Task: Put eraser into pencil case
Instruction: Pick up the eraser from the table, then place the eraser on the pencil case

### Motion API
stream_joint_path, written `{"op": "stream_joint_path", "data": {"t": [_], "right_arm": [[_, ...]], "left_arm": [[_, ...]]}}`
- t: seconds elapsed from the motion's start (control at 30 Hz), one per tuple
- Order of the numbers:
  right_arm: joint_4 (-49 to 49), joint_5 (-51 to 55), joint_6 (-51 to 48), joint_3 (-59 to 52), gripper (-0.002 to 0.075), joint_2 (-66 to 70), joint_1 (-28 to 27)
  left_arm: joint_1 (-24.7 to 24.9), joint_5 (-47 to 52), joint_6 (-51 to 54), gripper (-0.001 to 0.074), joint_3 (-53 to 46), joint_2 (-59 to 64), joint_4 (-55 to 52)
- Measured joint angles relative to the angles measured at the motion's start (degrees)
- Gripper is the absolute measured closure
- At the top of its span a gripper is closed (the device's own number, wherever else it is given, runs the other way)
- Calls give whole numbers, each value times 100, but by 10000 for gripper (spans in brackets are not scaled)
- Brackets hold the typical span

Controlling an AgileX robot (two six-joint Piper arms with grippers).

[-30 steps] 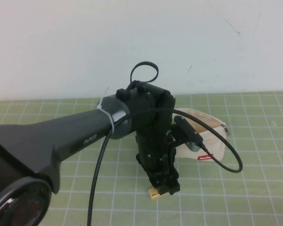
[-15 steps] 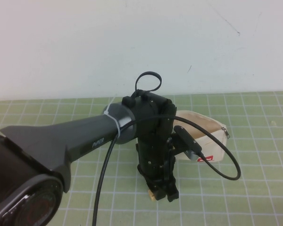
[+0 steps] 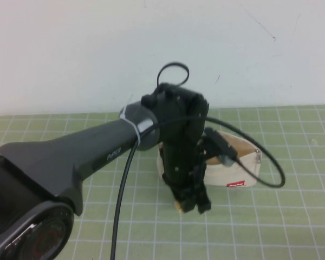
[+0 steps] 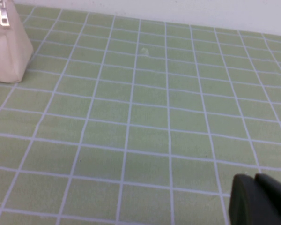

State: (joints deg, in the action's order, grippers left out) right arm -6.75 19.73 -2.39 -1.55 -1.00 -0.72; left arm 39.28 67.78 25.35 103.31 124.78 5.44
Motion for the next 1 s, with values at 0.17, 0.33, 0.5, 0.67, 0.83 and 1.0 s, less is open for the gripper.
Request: {"op": "stream_joint_path", "data": {"t": [0.17,0.33,0.5,0.67,0.83,1.0], "right_arm": [[0,0,0,0,727,0,0],[0,0,0,0,727,0,0],[0,0,0,0,727,0,0],[0,0,0,0,727,0,0],[0,0,0,0,727,0,0],[0,0,0,0,727,0,0]], "left_arm": [[0,183,-99,554,846,0,-10],[0,248,-245,554,1695,0,-10],[0,295,-282,554,2417,0,-10],[0,259,-282,554,2701,0,-10],[0,41,-282,554,2701,141,-10],[0,-190,-295,554,2711,441,-24]]}}
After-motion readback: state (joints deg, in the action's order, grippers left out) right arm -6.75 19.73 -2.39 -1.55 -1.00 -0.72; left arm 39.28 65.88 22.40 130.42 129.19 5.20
